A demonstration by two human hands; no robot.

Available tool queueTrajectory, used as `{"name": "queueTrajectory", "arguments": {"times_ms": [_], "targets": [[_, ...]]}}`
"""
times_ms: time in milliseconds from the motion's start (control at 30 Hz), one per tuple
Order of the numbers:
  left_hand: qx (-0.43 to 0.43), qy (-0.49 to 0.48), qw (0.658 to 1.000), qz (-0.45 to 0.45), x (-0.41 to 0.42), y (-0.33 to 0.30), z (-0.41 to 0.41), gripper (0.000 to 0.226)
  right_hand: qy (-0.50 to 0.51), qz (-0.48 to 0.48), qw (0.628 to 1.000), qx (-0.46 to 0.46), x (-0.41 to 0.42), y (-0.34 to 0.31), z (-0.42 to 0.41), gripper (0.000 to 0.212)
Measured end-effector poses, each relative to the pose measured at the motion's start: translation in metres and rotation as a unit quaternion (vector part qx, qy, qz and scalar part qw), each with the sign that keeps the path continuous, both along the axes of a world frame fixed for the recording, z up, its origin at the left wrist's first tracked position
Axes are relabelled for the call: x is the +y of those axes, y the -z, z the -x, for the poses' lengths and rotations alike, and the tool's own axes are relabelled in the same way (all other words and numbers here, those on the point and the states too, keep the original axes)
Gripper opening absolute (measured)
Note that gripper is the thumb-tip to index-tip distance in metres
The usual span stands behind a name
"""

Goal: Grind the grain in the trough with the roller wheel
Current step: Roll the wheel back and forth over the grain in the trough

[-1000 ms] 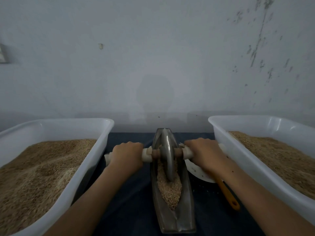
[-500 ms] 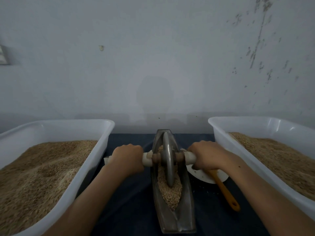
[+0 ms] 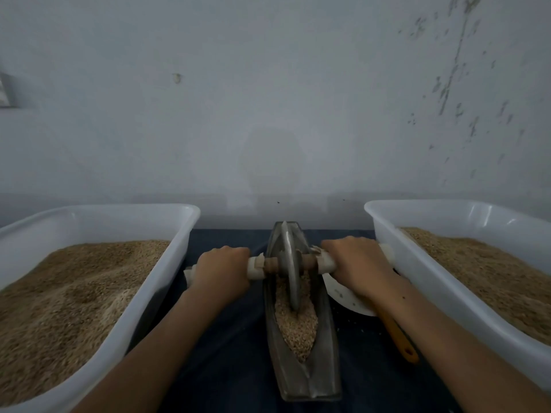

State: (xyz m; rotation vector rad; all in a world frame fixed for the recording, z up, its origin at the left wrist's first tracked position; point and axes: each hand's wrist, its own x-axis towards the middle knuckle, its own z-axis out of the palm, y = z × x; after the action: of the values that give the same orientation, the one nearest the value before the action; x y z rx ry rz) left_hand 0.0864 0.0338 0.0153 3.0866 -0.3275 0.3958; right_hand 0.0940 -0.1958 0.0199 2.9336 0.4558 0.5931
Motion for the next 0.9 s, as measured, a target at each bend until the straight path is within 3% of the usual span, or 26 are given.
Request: {"name": "queueTrajectory", "arguments": {"times_ms": [100, 267, 367, 467, 633, 767, 900], "targets": [[0.058, -0.003, 0.998, -0.031, -0.001, -0.007, 0.001, 0.017, -0.001, 0.003, 0.995, 0.095, -0.003, -0.009, 0.003, 0.008], [0.085, 0.002, 0.995, -0.059, -0.002, -0.013, 0.003, 0.022, -0.005, 0.004, 0.980, 0.197, -0.006, -0.017, 0.006, 0.020], [0.070, -0.001, 0.996, -0.057, -0.002, -0.010, 0.002, 0.022, -0.004, -0.004, 0.983, 0.182, -0.006, -0.014, 0.006, 0.016], [0.024, -0.010, 0.999, -0.045, -0.003, -0.006, 0.000, 0.019, -0.005, -0.021, 0.994, 0.108, -0.005, -0.006, 0.003, 0.005], [-0.074, -0.018, 0.997, -0.028, -0.009, 0.001, 0.002, 0.020, 0.003, -0.031, 1.000, -0.004, -0.005, 0.007, -0.003, 0.006], [-0.064, -0.007, 0.997, -0.039, -0.007, -0.002, 0.002, 0.018, 0.009, -0.029, 0.999, 0.039, -0.005, 0.003, -0.001, 0.010], [0.044, 0.008, 0.997, -0.058, -0.002, -0.010, 0.003, 0.019, -0.008, 0.005, 0.991, 0.133, -0.005, -0.012, 0.006, 0.010]]}}
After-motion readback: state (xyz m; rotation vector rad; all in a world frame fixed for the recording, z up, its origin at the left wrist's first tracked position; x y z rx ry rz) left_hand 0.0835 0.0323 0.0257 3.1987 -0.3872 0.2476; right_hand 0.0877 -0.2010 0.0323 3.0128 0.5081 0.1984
